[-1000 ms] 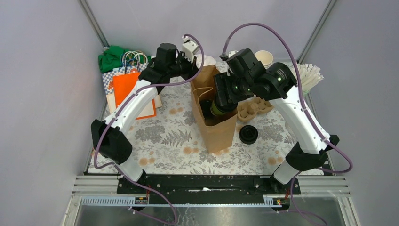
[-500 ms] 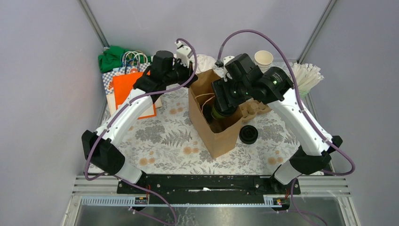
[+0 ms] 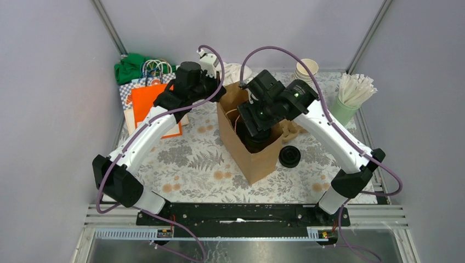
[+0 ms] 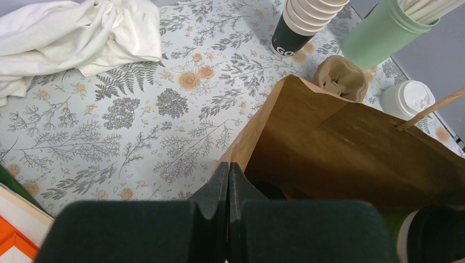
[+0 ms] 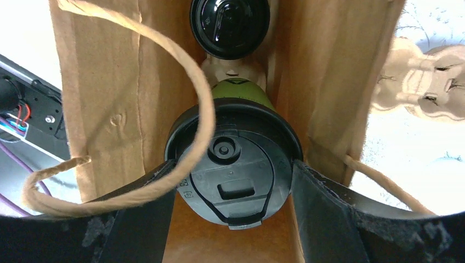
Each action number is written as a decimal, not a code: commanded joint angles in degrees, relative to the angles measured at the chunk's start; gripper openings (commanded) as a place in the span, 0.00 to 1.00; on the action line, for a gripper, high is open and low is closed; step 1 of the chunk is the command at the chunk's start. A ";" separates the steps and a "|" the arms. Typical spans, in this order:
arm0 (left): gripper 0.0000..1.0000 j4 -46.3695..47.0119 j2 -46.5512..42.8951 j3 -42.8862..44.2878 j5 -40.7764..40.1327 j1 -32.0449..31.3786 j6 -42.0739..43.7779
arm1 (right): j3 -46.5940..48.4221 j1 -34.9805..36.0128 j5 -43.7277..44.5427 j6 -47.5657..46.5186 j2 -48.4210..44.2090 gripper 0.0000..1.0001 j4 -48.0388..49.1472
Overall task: Pack the takeout coffee
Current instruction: Place the coffee cup on the cup tray.
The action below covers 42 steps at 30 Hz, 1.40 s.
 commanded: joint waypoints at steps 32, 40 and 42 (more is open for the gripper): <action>0.00 -4.40 -4.00 -5.88 4.99 -1.89 -3.27 | -16.36 1.71 5.70 -5.00 -4.96 0.42 3.29; 0.00 -7.74 -4.45 -5.93 7.06 -2.10 -1.48 | -26.32 1.71 4.42 -7.24 -10.06 0.42 6.78; 0.00 -8.04 -5.00 -6.86 6.86 -2.47 -0.94 | -29.83 1.69 3.11 -7.44 -12.60 0.43 8.89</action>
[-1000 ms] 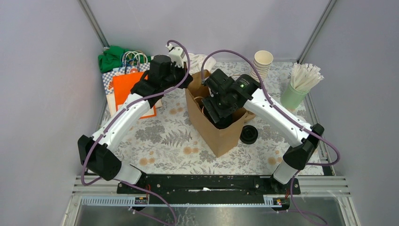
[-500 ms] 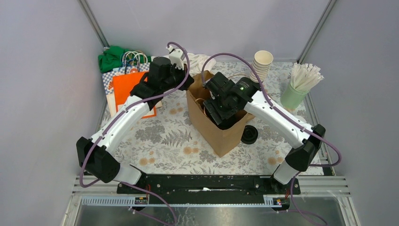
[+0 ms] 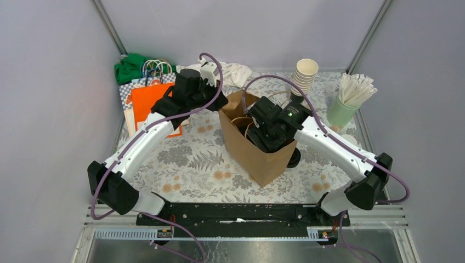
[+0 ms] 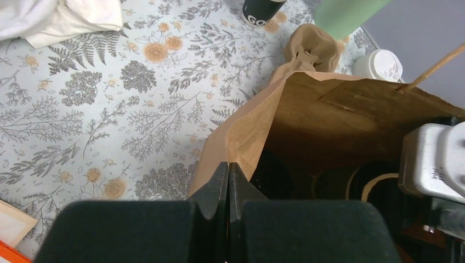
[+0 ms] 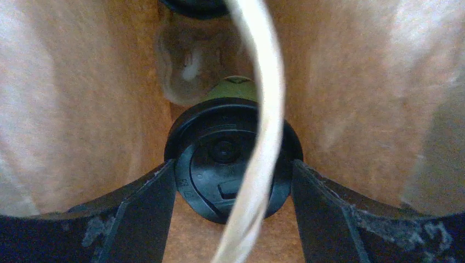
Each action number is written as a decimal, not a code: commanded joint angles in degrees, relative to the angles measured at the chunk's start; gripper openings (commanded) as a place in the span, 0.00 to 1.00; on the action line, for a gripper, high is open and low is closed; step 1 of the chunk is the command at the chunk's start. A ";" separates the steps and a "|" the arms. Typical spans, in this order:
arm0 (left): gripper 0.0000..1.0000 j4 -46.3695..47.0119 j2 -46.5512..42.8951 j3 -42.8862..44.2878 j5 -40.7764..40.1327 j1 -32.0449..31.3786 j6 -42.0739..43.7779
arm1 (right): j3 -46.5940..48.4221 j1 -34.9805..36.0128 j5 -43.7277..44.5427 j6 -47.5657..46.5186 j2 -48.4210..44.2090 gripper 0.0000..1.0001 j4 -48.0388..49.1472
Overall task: Pack the takeout coffee
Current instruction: Place the coffee cup on the cup tray.
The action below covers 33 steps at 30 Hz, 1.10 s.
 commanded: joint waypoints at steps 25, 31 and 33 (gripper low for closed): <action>0.00 -4.06 1.33 3.24 -10.26 -7.88 2.45 | -9.09 0.07 -5.87 -10.07 -12.78 0.34 13.60; 0.00 -4.10 2.21 5.51 -10.73 -7.92 3.05 | -6.97 0.10 -4.40 -9.59 -13.47 0.33 14.19; 0.00 -4.08 2.18 5.57 -10.67 -7.92 3.15 | -5.65 0.11 -3.85 -9.60 -13.48 0.33 13.77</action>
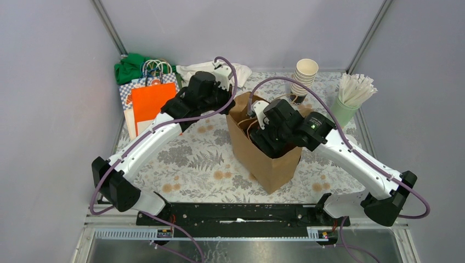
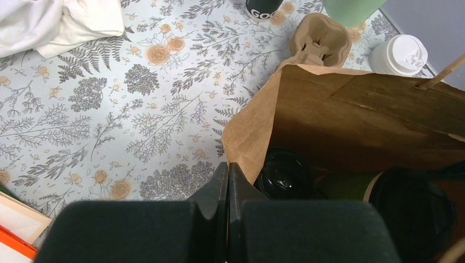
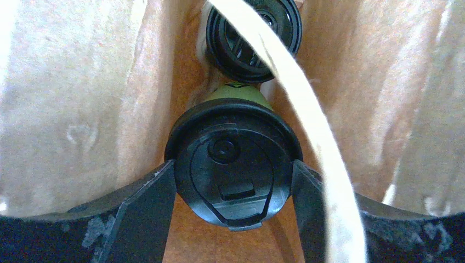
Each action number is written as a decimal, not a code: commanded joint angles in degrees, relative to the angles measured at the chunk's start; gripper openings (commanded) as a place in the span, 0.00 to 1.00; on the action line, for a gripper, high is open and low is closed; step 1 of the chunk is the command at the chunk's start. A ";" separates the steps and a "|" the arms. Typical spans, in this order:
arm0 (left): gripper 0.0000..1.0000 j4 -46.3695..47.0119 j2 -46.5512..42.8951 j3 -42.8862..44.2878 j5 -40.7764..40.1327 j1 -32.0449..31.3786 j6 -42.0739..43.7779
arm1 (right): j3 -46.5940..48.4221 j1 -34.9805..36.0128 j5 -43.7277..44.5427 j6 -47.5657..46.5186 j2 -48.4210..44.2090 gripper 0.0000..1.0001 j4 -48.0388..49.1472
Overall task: Pack the takeout coffee
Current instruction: Place the coffee cup on the cup tray.
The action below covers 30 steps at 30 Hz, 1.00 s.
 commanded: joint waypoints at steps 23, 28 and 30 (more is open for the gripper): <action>0.00 -1.98 -0.87 0.56 -5.86 -3.23 3.48 | 5.21 -0.47 2.13 3.24 -4.38 0.35 -8.66; 0.00 -2.09 -1.02 0.30 -6.13 -3.87 4.17 | 5.60 -0.44 2.37 3.24 -3.12 0.34 -12.23; 0.00 -2.22 -1.02 0.44 -6.13 -4.10 4.42 | 5.54 -0.42 2.63 3.24 -2.57 0.34 -13.58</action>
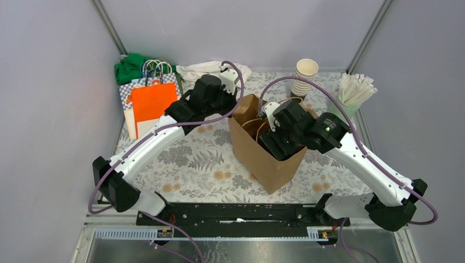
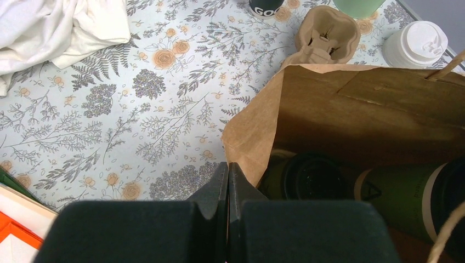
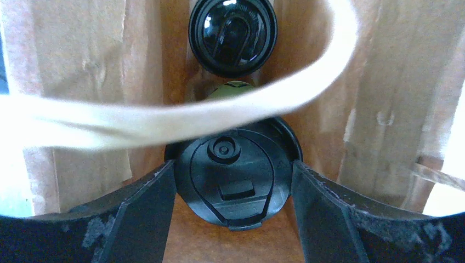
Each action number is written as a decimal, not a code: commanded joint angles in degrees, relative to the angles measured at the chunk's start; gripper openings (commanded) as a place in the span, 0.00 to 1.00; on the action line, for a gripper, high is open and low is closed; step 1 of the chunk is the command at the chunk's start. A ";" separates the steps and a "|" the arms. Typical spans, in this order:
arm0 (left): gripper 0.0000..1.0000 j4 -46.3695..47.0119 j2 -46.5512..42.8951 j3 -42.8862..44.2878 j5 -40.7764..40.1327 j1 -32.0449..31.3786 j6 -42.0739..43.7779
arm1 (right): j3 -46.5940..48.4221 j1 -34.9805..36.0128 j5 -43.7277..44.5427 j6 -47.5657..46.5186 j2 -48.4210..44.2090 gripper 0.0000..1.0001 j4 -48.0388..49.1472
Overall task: Pack the takeout coffee
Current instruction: Place the coffee cup on the cup tray.
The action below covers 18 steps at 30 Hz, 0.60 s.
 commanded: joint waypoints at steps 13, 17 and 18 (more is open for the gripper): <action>0.00 -2.33 -0.37 0.30 -2.26 -1.21 1.88 | -5.33 -0.33 0.24 -2.47 3.78 0.32 -0.50; 0.00 -2.69 0.06 0.86 -2.18 -1.21 1.98 | -8.66 -0.42 -0.50 -2.25 3.72 0.32 2.08; 0.00 -2.85 0.14 0.98 -2.14 -1.21 1.98 | -9.46 -0.42 -0.64 -2.11 3.50 0.32 2.71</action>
